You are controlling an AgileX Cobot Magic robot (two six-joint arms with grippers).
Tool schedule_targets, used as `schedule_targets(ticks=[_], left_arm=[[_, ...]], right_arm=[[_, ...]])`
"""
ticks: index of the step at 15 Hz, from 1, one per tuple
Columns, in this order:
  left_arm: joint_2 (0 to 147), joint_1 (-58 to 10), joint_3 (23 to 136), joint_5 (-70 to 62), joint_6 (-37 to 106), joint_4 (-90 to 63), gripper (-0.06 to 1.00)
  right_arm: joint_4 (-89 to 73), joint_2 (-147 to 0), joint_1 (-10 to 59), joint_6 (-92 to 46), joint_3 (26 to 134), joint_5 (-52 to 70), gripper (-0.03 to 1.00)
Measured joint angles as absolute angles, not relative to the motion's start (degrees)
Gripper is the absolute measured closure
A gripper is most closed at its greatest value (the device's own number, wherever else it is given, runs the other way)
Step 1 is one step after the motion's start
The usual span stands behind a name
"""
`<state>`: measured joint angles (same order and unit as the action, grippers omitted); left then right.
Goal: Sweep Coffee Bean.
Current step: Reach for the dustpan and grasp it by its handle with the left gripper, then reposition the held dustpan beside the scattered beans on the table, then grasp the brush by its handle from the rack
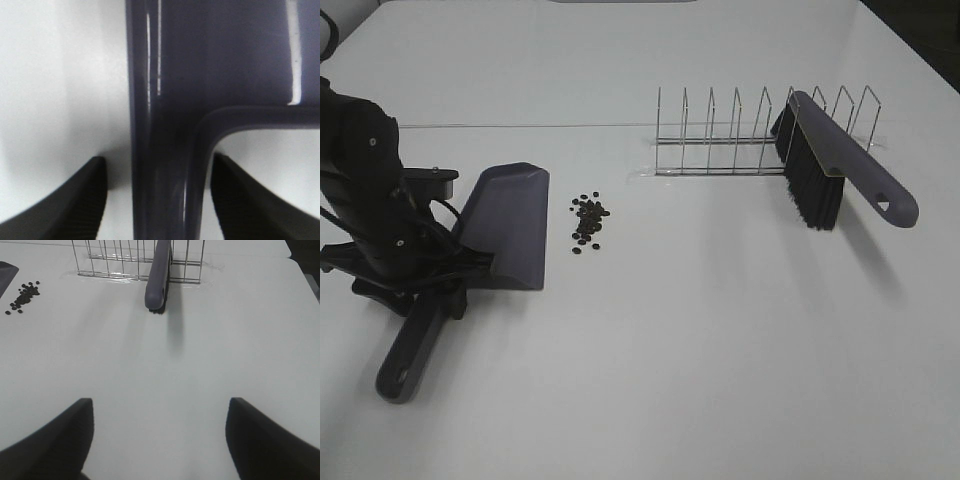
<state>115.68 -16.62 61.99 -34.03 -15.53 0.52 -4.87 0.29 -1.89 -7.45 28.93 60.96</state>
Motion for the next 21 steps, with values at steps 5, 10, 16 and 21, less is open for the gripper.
schedule_targets(ticks=[5,10,16,21], left_arm=[[115.68,-16.62,61.99,-34.21,-16.67,0.57,0.59],[112.19,-16.62,61.48,-35.24,-18.33,0.86,0.59],[106.51,-16.62,61.48,-37.07,-18.45,1.32,0.59],[106.46,-16.62,61.48,-37.18,-18.45,1.78,0.59]], right_arm=[[-4.87,0.29,-1.89,-7.45,28.93,60.96,0.25],[-4.87,0.29,-1.89,-7.45,28.93,60.96,0.25],[-5.73,0.29,-1.89,-7.45,28.93,60.96,0.25],[-7.91,-0.06,-1.89,-6.76,29.16,59.87,0.25]])
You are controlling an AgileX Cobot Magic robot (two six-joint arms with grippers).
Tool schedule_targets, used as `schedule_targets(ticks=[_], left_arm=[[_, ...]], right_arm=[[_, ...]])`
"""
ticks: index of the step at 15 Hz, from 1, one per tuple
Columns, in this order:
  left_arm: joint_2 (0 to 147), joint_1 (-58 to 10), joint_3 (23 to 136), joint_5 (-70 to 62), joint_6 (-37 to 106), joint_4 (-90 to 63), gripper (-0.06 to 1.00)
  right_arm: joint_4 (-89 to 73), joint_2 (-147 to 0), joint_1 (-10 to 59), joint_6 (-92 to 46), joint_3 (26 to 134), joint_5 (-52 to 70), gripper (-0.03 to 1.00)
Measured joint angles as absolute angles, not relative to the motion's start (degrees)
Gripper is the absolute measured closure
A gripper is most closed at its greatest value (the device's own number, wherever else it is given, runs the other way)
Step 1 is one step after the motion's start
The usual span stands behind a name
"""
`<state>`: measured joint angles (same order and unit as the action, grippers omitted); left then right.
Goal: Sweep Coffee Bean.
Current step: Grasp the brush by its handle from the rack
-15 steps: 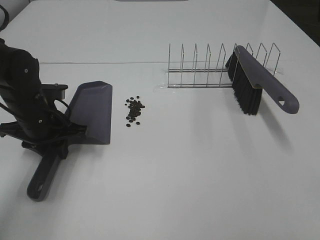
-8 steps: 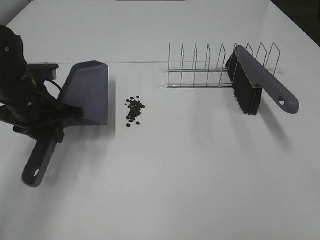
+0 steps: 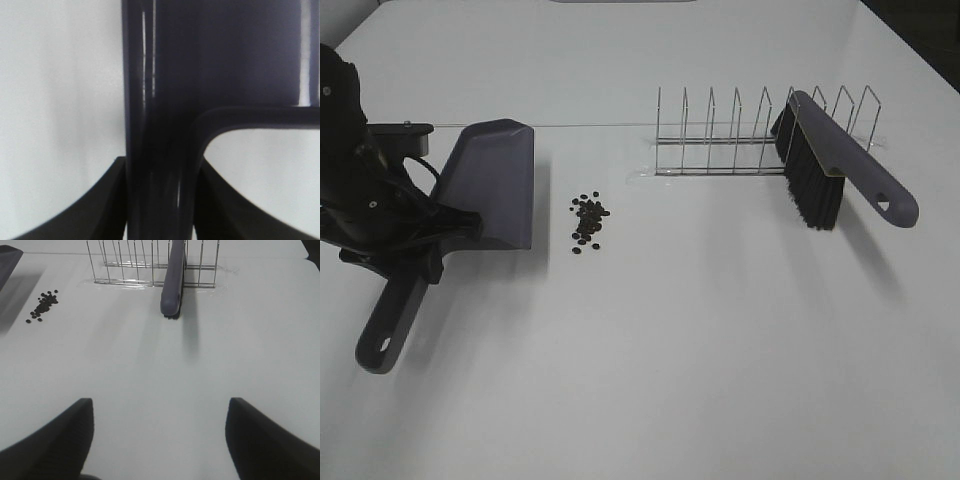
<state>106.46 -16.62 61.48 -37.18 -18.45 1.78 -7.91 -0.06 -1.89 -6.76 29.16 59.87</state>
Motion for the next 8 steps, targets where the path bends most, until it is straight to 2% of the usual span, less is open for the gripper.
schedule_targets(ticks=[4,5,8], left_arm=[[106.46,-16.62,61.48,-37.18,-18.45,2.06,0.59],[106.46,-16.62,61.48,-37.18,-18.45,2.06,0.59],[106.46,-16.62,61.48,-37.18,-18.45,2.06,0.59]], right_arm=[[-6.19,-10.37,-1.89,-6.7,32.49,47.56,0.26],[-6.25,-20.74,-1.89,-6.7,35.29,42.57,0.26],[-6.53,-38.9,-1.89,-6.7,44.63,41.71,0.26]])
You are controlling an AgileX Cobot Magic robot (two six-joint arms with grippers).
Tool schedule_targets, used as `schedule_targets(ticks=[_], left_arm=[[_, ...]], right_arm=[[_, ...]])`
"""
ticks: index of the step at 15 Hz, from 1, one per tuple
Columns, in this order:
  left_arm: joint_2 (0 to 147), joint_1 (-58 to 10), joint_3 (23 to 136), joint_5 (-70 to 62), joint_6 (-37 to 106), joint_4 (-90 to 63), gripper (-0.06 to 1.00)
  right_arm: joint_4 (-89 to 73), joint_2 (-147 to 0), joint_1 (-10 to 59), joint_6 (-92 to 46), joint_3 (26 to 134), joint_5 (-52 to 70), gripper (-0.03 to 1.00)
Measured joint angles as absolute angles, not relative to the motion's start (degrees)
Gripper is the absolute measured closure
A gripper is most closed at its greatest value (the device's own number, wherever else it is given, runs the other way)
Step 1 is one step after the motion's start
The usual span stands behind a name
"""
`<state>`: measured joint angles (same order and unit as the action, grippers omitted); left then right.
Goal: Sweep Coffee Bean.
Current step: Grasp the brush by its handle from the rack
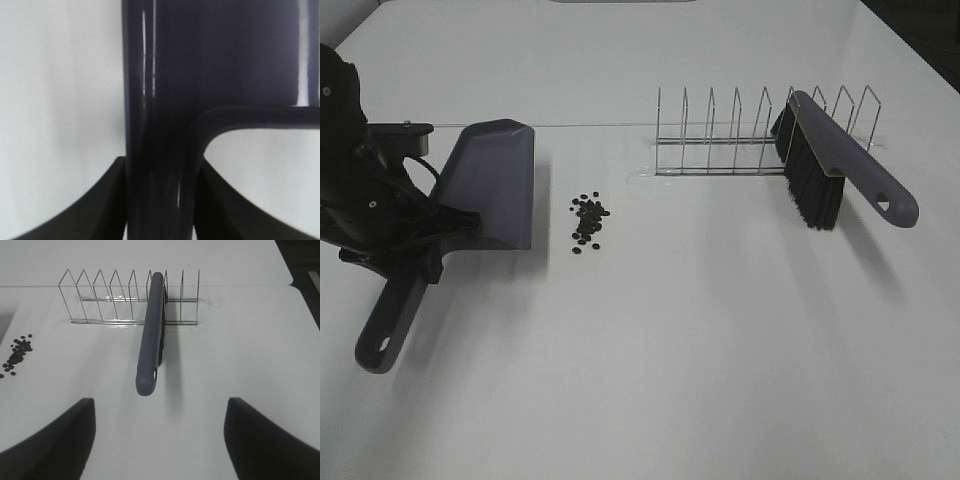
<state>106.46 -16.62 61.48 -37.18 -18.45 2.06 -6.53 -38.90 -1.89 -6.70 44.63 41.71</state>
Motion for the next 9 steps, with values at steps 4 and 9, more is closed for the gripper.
schedule_targets(ticks=[4,9], left_arm=[[106.46,-16.62,61.48,-37.13,-18.45,2.06,0.59],[106.46,-16.62,61.48,-37.13,-18.45,2.12,0.59]], right_arm=[[-6.76,-60.68,-1.89,-8.31,58.96,41.54,0.26],[-8.54,-87.49,-1.89,-9.4,81.53,45.32,0.27]])
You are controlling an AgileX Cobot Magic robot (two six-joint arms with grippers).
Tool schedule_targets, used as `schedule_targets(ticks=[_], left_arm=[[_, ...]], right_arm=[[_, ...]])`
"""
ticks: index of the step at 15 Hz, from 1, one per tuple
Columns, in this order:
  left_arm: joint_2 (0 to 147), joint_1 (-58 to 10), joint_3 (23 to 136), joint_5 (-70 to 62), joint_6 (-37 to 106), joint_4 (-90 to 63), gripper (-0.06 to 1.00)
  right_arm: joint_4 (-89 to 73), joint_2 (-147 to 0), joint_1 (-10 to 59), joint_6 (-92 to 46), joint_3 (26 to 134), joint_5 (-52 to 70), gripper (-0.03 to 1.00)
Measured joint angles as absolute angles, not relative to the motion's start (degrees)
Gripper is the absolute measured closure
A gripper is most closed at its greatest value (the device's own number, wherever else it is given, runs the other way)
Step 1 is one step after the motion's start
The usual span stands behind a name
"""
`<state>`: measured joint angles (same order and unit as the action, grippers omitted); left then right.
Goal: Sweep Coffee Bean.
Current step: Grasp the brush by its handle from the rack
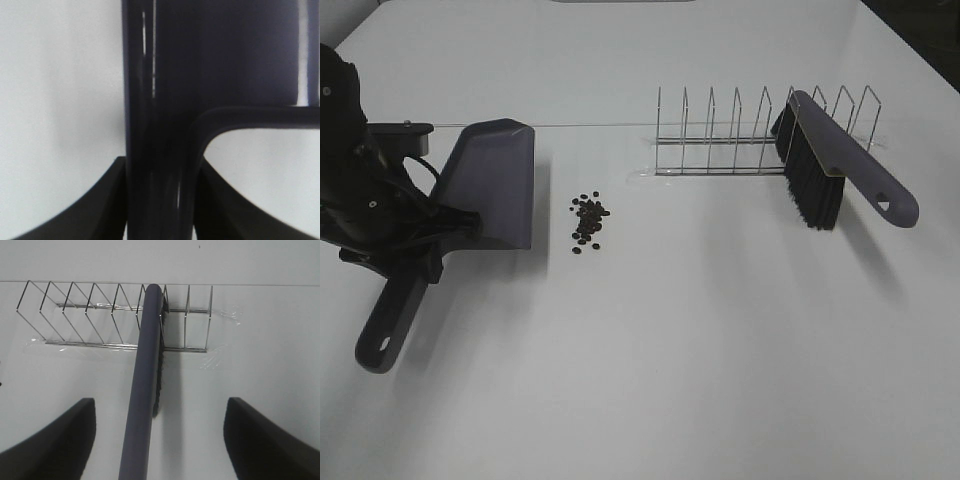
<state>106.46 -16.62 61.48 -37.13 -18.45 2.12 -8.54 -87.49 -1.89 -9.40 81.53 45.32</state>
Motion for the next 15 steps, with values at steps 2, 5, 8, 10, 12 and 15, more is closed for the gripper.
schedule_targets(ticks=[2,5,8,10,12,15], left_arm=[[106.46,-16.62,61.48,-37.13,-18.45,2.12,0.59],[106.46,-16.62,61.48,-37.13,-18.45,2.12,0.59],[106.46,-16.62,61.48,-37.13,-18.45,2.12,0.59],[106.46,-16.62,61.48,-37.13,-18.45,2.12,0.59],[106.46,-16.62,61.48,-37.13,-18.45,2.12,0.59],[106.46,-16.62,61.48,-37.13,-18.45,2.12,0.59]], right_arm=[[-9.34,-95.91,-1.55,-9.4,89.04,49.22,0.31],[-7.28,-107.2,1.15,-9.28,98.89,52.31,0.33],[-3.72,-119.0,4.13,-4.41,110.92,59.13,0.33],[-2.35,-123.93,4.53,-1.6,116.43,63.71,0.33],[-0.92,-129.26,4.64,-0.52,121.7,67.32,0.33],[-0.74,-133.21,4.64,0.0,124.22,67.38,0.33]])
